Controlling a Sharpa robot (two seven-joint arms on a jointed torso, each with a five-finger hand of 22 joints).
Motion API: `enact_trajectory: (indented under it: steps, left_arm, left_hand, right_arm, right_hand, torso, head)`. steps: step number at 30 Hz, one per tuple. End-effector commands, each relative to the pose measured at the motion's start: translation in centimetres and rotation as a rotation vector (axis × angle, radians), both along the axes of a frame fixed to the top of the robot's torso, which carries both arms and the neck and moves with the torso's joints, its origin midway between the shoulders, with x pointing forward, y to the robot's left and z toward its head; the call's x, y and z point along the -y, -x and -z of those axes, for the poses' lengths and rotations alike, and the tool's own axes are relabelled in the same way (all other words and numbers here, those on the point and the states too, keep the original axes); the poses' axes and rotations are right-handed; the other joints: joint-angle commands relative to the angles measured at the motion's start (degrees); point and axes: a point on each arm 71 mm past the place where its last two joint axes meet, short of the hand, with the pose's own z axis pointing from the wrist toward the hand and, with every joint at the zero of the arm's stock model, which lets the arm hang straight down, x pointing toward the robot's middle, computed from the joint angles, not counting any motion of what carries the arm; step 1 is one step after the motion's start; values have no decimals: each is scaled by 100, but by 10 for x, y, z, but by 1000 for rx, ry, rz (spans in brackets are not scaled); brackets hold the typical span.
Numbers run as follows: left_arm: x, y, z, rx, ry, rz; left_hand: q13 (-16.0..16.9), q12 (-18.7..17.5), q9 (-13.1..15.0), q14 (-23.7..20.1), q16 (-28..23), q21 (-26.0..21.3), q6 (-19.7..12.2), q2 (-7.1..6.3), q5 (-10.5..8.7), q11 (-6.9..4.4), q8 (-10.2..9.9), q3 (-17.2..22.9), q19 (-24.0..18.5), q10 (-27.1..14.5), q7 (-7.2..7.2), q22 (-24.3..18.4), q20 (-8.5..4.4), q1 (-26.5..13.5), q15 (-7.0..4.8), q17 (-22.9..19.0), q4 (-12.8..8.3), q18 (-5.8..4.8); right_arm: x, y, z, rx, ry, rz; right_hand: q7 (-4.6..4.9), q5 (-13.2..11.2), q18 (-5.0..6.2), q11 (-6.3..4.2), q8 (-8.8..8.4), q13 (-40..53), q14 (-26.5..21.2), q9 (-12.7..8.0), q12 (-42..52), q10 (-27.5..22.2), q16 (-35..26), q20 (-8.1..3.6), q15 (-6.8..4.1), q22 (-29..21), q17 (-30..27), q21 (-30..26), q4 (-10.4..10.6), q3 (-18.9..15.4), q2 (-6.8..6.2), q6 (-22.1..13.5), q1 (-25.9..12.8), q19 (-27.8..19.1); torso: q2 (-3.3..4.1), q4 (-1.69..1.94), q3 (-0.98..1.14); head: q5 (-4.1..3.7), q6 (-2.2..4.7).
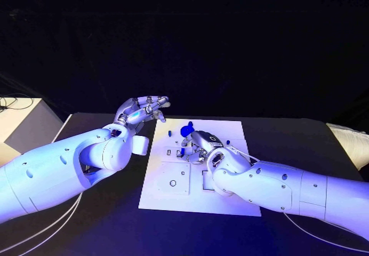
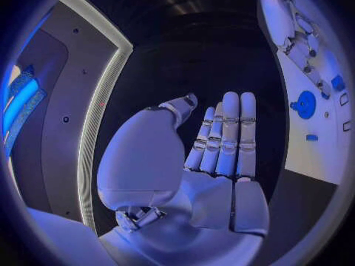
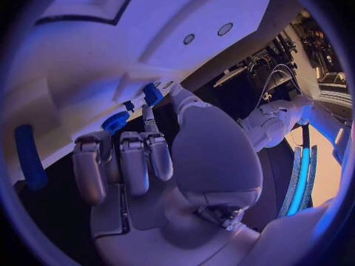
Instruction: Assemble the parts on the task board
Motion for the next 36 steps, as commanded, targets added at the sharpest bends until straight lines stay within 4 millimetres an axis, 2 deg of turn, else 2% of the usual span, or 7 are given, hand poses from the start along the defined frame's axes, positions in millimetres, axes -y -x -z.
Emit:
enact_trajectory:
  steps: [1,9,13,16,19,25,36]
  left_arm:
    - [3,0,0,5,4,20]
    - [5,-4,8,-38,-118,59]
    - [4,-8,16,-86,-211,86]
    - [4,-11,26,-143,-324,133]
    - [6,-14,34,-204,-437,189]
    - [12,-21,44,-343,-650,283]
    - [29,-50,37,-355,-1046,358]
  left_hand:
    - [7,24,7,-42,36,26,-44,6,6,11,34,6,-35,-31,-7,9,-12,-59,12,-9,-19,82]
    - [292,540,63,186,554,220,-92,-121,19,-57,202,-398,34,292,-36,94,-38,-535,-36,244,302,88]
    - [1436,2219,362,1031,2071,931,-250,-73,14,-240,930,-694,542,187,-198,822,-184,-443,-189,2191,340,-17]
    - [2791,4237,725,1849,2818,1635,-454,8,16,-373,1772,-797,1301,-294,-313,1817,-275,-363,-297,3639,471,-188]
    - [3127,4802,824,2142,3026,1861,-586,25,16,-396,2003,-753,1609,-372,-340,2175,-305,-357,-326,4139,558,-258]
    - [3237,5032,833,2295,3120,2009,-771,123,10,-368,2063,-701,1836,-403,-311,2436,-304,-444,-312,4407,750,-313]
    - [4732,6300,1017,2817,3508,2537,-521,246,9,-512,2489,-915,2685,589,-483,3465,-408,-966,-438,5461,895,-523]
  right_arm:
    - [3,2,-4,42,-54,-9]
    - [28,3,-16,78,-263,-102]
    - [42,5,-28,92,-335,-155]
    - [60,4,-42,85,-377,-160]
    - [77,0,-52,67,-396,-137]
    - [118,-11,-68,45,-412,-51]
    - [164,-27,-83,24,-409,65]
  right_hand:
    - [2,-36,-40,28,14,1322,558,8,-23,399,-27,40,41,1508,1343,27,76,-138,15,-61,100,600]
    - [4,311,-40,26,56,1324,557,23,-16,402,-30,37,39,1508,1336,27,70,-93,218,-63,419,600]
    - [10,842,-40,25,108,1326,562,38,-10,404,-22,31,36,1508,1361,27,-43,107,240,-44,650,600]
    - [-1,883,-40,19,152,1334,566,54,3,414,-18,31,34,1508,1375,27,-44,142,229,12,650,600]
    - [-10,891,-40,12,184,1344,567,66,16,423,-16,29,29,1508,1381,27,-42,162,224,46,643,600]
    - [-29,928,-40,-6,231,1383,572,88,72,465,-9,20,16,1508,1403,27,-51,203,212,86,646,600]
    - [-26,1084,-40,-6,244,1373,570,98,60,456,-11,9,10,1508,1395,27,-52,262,163,36,618,600]
  torso:
    - [-11,5,4]
    - [-81,-28,11]
    - [-150,-44,35]
    - [-221,-62,60]
    - [-280,-79,74]
    - [-410,-99,106]
    - [-533,-125,186]
  head:
    - [-1,12]
    - [49,61]
    - [88,60]
    - [113,37]
    - [120,18]
    - [69,-52]
    - [131,-199]
